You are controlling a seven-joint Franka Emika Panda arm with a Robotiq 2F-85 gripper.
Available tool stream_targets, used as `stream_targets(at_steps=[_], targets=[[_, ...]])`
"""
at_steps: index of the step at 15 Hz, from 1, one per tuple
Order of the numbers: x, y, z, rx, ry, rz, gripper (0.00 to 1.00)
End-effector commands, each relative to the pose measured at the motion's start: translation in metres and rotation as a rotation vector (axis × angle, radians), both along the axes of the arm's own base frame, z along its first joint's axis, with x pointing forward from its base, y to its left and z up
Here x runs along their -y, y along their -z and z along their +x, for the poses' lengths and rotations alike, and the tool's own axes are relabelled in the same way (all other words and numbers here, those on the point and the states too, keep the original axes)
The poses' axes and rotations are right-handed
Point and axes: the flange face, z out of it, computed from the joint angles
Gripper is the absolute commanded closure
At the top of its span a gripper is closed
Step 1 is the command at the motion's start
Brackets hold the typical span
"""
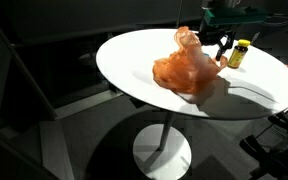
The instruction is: Pick up the mentos container from the orange plastic bag and put it on the table
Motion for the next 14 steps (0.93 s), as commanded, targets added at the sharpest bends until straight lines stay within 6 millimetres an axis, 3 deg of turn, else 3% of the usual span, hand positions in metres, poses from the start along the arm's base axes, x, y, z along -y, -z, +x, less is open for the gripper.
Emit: stream_targets(at_steps=[1, 11, 13, 14], targets=[[-0.001, -0.004, 0.002, 0.006, 0.032, -0.009, 0.00], [-0.002, 0.013, 0.005, 0.099, 0.042, -0.046, 0.00], [-0.001, 0.016, 0.005, 0.093, 0.047, -0.055, 0.27], [0.000, 0.015, 0.005, 0.093, 0.047, -0.055, 0.33]])
